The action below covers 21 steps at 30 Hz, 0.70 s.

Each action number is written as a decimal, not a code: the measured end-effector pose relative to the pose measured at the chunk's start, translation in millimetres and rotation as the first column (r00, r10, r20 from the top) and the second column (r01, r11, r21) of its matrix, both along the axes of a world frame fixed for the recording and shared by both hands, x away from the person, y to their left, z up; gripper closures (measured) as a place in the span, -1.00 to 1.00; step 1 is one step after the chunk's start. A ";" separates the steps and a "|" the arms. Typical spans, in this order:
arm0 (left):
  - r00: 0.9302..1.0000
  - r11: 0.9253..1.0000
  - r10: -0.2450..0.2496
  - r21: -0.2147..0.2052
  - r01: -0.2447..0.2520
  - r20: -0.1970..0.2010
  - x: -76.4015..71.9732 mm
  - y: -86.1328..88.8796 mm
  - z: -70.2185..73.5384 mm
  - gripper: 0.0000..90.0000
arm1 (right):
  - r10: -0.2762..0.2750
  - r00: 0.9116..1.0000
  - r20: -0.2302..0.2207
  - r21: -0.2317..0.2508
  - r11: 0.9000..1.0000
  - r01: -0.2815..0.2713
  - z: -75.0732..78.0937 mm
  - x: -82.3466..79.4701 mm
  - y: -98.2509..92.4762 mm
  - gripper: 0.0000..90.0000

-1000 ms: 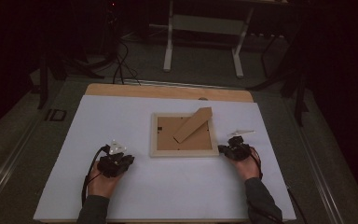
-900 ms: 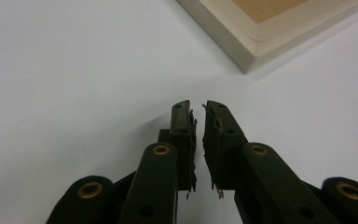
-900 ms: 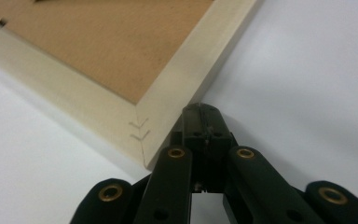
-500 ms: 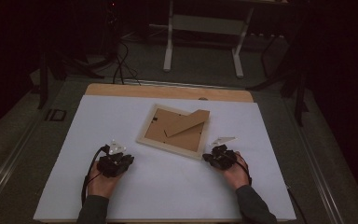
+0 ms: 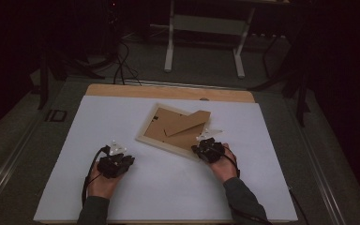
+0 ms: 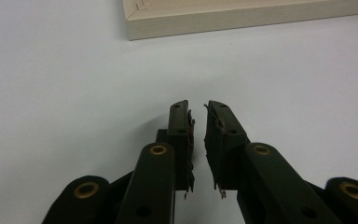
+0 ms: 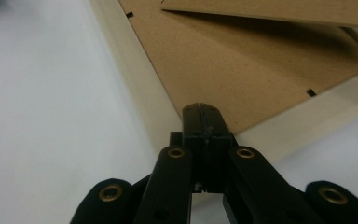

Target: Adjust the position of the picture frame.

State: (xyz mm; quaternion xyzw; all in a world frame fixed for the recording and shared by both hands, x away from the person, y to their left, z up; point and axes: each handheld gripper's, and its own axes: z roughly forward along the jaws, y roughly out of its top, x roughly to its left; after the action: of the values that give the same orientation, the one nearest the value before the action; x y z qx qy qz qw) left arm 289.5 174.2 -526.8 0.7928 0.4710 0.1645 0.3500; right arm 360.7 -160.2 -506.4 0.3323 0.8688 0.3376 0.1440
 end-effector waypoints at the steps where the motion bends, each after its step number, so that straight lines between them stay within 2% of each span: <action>1: 1.000 1.000 0.000 0.000 0.000 0.000 0.1 0.2 -0.1 0.79 | 0.001 1.000 -0.004 -0.002 1.000 -0.001 -1.6 2.2 2.0 1.00; 4: 1.000 1.000 0.002 -0.001 -0.002 0.001 0.2 0.6 0.2 0.84 | -0.010 1.000 -0.014 -0.016 1.000 0.010 -5.7 6.2 5.5 1.00; 8: 1.000 1.000 0.000 -0.011 0.000 -0.001 0.8 0.0 0.0 0.88 | -0.013 0.999 -0.037 0.015 1.000 0.013 -5.5 6.7 2.2 1.00; 11: 1.000 1.000 -0.003 -0.029 0.003 0.000 0.3 -2.2 0.9 0.89 | -0.012 0.999 -0.037 0.013 1.000 0.012 -5.2 5.8 2.5 1.00; 14: 1.000 0.998 0.001 -0.067 -0.001 -0.002 0.7 -7.1 3.0 0.92 | -0.011 0.999 -0.039 0.012 1.000 0.012 -5.0 5.1 3.0 1.00; 15: 1.000 0.998 -0.003 -0.068 0.003 0.002 0.6 -10.8 3.5 0.93 | -0.008 0.999 -0.038 0.011 1.000 0.009 -5.0 5.4 2.9 1.00; 16: 1.000 0.999 -0.019 -0.049 0.019 0.005 -0.4 -20.0 3.9 0.95 | -0.011 1.000 -0.027 -0.018 1.000 0.011 -6.0 7.4 3.6 1.00; 21: 0.998 0.998 -0.060 -0.035 0.059 -0.008 -0.5 -34.8 3.0 0.95 | -0.004 0.999 -0.036 -0.023 1.000 0.004 -6.3 10.3 3.5 1.00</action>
State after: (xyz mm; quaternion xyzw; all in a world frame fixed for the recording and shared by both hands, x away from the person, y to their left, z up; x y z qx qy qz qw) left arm 289.0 139.5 -523.7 0.8009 0.4516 0.1423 0.3665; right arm 371.0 -156.6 -512.7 0.3385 0.8744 0.3212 0.1327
